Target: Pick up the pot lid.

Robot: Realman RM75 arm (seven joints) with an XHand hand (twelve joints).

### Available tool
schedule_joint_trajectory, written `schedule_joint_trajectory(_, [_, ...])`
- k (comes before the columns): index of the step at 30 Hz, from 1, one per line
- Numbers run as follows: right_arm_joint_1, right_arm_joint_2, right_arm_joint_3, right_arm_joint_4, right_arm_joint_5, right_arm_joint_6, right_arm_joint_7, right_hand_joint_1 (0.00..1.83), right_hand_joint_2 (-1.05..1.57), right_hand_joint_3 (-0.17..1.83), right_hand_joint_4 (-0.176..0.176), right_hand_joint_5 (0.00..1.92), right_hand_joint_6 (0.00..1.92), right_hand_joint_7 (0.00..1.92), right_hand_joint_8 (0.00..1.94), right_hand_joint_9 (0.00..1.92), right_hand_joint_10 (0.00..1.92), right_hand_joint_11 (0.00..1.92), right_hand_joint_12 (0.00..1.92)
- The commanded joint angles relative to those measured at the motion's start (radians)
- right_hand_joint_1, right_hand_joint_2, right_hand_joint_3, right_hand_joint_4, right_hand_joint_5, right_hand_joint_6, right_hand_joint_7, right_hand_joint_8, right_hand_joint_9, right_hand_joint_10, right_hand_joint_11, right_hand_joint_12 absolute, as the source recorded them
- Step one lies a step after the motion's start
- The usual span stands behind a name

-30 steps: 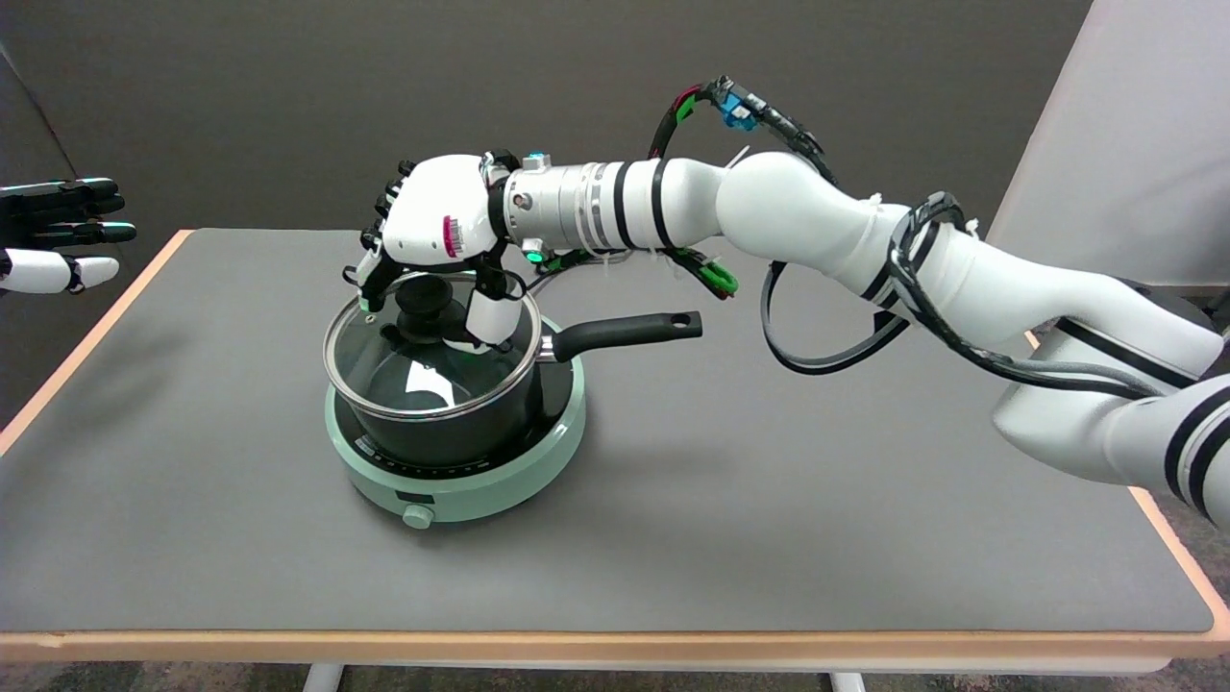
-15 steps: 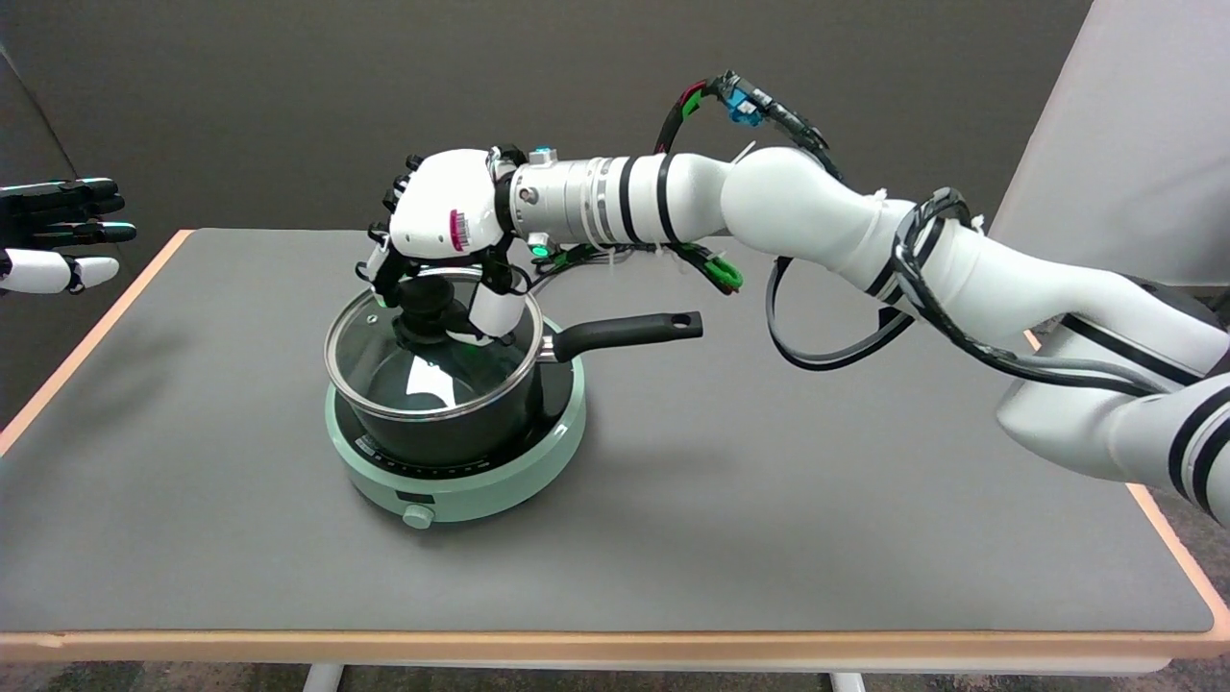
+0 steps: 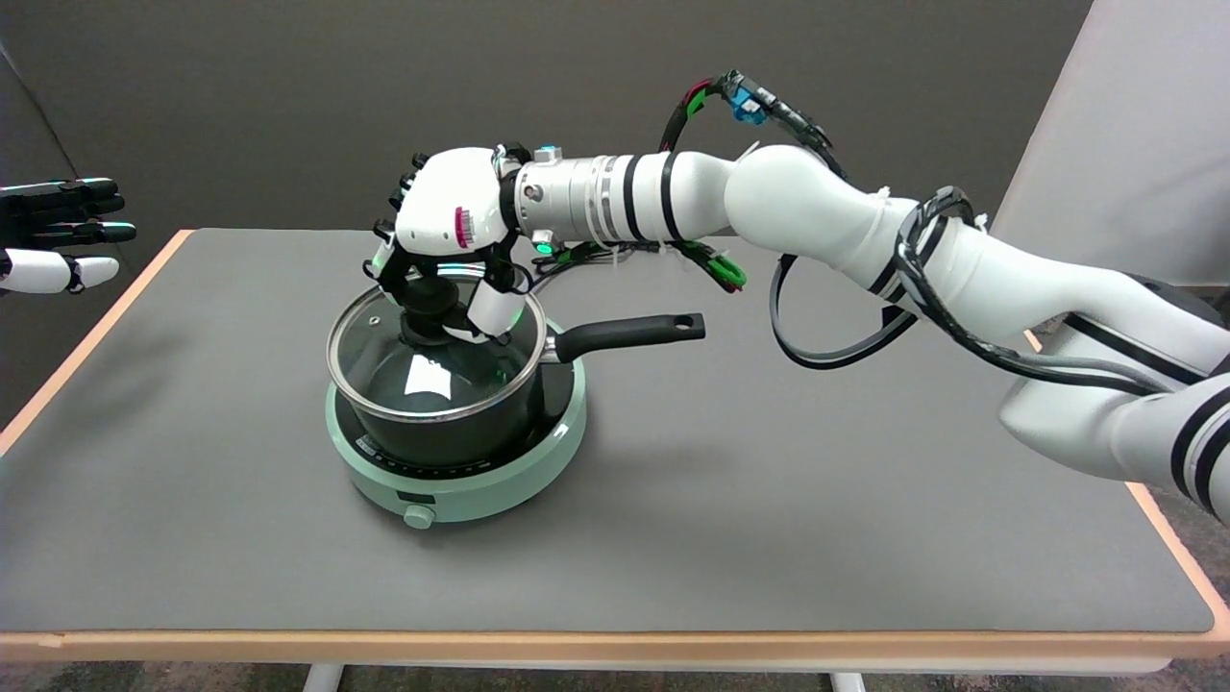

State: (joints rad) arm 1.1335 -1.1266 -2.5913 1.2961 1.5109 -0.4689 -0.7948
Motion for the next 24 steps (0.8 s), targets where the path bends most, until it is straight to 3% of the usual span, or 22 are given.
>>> schedule_joint_trajectory(1, [-0.009, 0.011, 0.0, -0.001, 0.017, 0.003, 0.001, 0.81, 0.78, 0.79, 0.176, 0.71, 0.91, 0.87, 0.57, 0.81, 0.67, 0.54, 0.92])
schedule_joint_trajectory(2, [-0.011, 0.012, 0.0, -0.001, 0.017, 0.003, 0.001, 0.9, 1.11, 0.29, 0.176, 0.72, 1.4, 0.87, 0.67, 0.81, 0.73, 0.55, 0.92])
schedule_joint_trajectory(4, [-0.012, 0.015, 0.0, 0.003, 0.017, 0.003, 0.001, 0.92, 1.08, 0.33, 0.159, 0.73, 1.41, 0.89, 0.75, 0.83, 0.77, 0.57, 0.93])
schedule_joint_trajectory(5, [-0.013, 0.017, 0.0, 0.004, 0.017, 0.003, 0.001, 1.19, 1.09, 0.22, -0.05, 0.73, 1.46, 0.96, 0.99, 0.84, 0.78, 0.57, 0.96])
schedule_joint_trajectory(8, [-0.014, 0.019, 0.0, 0.005, 0.031, 0.003, 0.001, 1.21, 1.05, 0.27, -0.067, 0.72, 1.4, 1.01, 1.02, 0.87, 0.86, 0.59, 0.98])
schedule_joint_trajectory(14, [-0.017, 0.021, 0.0, 0.001, 0.065, 0.003, 0.001, 1.21, 0.98, 0.39, -0.062, 0.76, 1.29, 1.0, 1.15, 0.92, 1.03, 0.61, 1.0])
schedule_joint_trajectory(24, [-0.014, 0.023, 0.0, -0.001, 0.065, 0.003, 0.001, 1.21, 0.98, 0.4, -0.068, 0.77, 1.27, 1.0, 1.18, 0.94, 1.16, 0.62, 1.01])
